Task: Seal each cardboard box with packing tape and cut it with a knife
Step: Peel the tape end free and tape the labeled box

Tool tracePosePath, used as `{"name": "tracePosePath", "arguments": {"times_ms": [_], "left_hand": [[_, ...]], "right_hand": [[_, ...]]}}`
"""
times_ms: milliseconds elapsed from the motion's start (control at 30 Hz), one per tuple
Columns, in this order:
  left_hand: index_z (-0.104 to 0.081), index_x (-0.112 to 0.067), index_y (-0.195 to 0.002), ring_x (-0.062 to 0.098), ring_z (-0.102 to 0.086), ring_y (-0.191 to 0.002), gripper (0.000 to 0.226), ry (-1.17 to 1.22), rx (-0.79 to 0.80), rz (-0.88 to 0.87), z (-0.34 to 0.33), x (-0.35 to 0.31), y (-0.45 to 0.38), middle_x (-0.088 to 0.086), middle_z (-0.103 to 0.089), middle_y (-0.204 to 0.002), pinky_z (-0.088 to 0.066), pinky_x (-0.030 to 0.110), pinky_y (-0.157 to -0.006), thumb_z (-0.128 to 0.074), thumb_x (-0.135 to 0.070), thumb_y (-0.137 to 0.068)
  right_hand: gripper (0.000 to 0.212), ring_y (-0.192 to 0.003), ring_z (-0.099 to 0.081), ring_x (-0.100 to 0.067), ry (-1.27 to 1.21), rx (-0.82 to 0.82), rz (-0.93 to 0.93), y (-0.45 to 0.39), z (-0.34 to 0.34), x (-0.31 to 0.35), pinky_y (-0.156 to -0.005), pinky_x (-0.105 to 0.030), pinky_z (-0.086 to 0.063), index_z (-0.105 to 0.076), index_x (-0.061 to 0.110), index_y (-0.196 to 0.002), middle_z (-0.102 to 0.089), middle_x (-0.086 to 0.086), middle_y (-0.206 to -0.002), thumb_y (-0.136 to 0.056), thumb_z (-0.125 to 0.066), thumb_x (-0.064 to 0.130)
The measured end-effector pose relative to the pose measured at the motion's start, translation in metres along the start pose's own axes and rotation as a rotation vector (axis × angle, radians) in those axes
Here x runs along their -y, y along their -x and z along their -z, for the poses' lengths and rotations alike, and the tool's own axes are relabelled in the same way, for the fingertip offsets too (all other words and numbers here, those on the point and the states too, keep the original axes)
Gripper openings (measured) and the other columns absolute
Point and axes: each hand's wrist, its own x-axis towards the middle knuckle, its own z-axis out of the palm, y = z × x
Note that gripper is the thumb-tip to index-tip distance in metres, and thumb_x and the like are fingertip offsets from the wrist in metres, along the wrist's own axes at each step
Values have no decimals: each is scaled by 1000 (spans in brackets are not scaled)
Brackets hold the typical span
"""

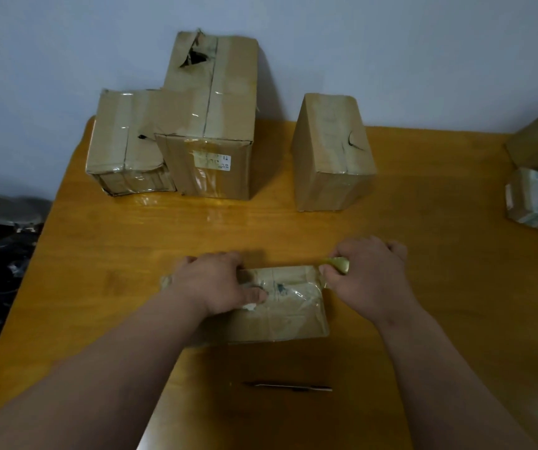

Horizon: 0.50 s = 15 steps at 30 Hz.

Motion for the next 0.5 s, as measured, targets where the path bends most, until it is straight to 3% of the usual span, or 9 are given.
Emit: {"name": "tracePosePath", "arguments": {"times_ms": [100, 200, 267, 400, 500], "left_hand": [[-52, -34, -122, 16, -51, -122, 72, 82, -37, 26, -3, -3, -3, -9, -63, -121, -15, 48, -115, -41, -86, -74], [-55, -35, -105, 16, -56, -113, 53, -1, -98, 21, -10, -8, -3, -11, -64, -105, -26, 42, -104, -41, -80, -81], [-56, -34, -103, 16, -57, -109, 53, 42, -60, 33, -7, -6, -5, -12, -61, -97, -30, 41, -98, -45, -81, -79], [-55, -36, -117, 17, -54, -118, 74, -40, 28, 12, -6, -2, -7, -11, -63, -116, -30, 42, -106, -33, -90, -73], [-54, -38, -108, 18, -53, -117, 65, -14, 30, 20, -8, 1, -8, -9, -63, -113, -29, 41, -103, -34, -90, -74]], "right_hand": [[18, -91, -58, -19, -1, 23, 12, 0, 0, 2, -80, -34, -18, -68, 31, -83, -69, 10, -89, -74, -66, 47], [18, -94, -57, -20, -44, 33, 8, 1, 1, 2, -83, -35, -19, -68, 32, -85, -68, 10, -90, -75, -64, 46], [18, -95, -56, -19, -57, 45, 9, 1, 2, 1, -85, -36, -19, -68, 32, -88, -67, 10, -90, -78, -64, 46], [18, -96, -53, -15, -58, 60, 17, 2, 3, 0, -86, -35, -18, -68, 32, -91, -65, 12, -91, -84, -61, 47], [19, -91, -52, -16, -46, 50, 30, 3, 1, -1, -80, -33, -15, -68, 31, -87, -63, 11, -85, -90, -54, 44]]}}
